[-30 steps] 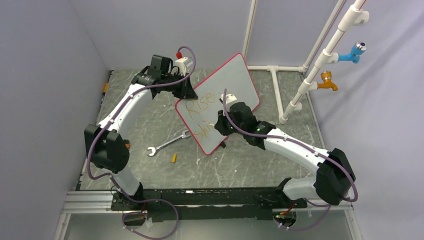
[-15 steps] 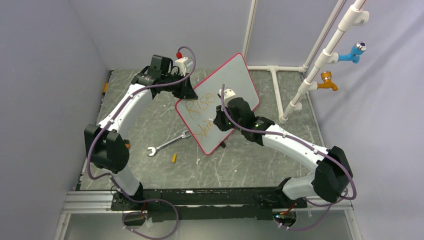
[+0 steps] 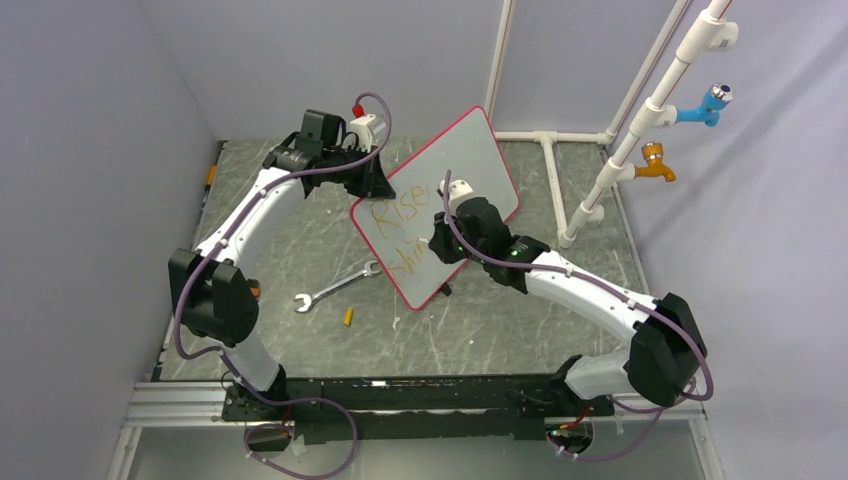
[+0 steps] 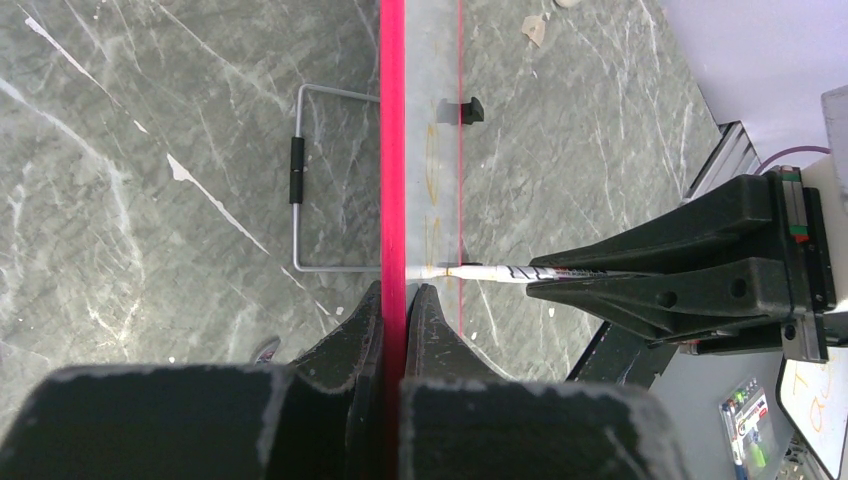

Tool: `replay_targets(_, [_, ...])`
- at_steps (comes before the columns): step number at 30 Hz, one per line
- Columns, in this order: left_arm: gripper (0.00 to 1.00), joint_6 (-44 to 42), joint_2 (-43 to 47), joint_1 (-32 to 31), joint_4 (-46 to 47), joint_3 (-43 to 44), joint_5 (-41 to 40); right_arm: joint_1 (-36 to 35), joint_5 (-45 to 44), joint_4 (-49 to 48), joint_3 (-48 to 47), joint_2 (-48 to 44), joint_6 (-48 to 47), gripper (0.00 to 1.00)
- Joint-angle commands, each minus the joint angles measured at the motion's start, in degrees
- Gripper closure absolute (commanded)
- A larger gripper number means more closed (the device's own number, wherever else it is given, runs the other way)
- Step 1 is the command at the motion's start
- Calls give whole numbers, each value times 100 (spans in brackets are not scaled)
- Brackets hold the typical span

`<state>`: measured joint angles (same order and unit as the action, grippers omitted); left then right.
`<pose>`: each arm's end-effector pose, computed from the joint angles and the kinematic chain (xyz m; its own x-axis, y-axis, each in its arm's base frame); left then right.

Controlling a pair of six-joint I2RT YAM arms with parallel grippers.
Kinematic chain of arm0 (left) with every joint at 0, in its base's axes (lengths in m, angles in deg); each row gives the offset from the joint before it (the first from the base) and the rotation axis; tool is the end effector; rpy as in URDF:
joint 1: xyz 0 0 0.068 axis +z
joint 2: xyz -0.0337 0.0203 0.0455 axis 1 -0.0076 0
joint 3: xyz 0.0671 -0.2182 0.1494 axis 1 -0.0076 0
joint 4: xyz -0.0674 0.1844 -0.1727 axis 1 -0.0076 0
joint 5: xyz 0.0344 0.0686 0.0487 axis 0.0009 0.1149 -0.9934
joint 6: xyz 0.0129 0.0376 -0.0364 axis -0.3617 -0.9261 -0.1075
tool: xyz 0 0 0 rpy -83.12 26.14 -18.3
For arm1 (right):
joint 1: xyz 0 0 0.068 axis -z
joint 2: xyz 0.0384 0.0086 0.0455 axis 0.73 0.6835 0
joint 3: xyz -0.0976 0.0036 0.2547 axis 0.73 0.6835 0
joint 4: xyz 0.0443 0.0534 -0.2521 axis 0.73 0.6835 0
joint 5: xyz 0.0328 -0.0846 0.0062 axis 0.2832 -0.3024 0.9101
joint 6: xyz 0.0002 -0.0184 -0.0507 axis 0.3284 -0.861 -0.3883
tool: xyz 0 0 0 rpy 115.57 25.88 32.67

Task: Write a sentence on the whiteboard

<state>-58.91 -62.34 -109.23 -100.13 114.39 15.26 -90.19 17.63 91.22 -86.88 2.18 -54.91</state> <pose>0.3485 -0.1467 0.3464 -0.7043 0.1451 -0.6949 0.6044 0.6361 -0.4797 0.2227 0.2077 0.2823 -0.5392 -0.1336 -0.8315 -0.5276 0.8231 0.2099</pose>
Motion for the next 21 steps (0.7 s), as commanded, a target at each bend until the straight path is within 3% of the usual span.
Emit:
replay_targets(1, [100, -1010, 3, -95, -50, -170, -1230, 42, -184, -119, 215, -27, 88, 100])
replay_targets(21, [100, -1021, -26, -135, -61, -161, -1256, 41, -12, -78, 738, -378, 262, 100])
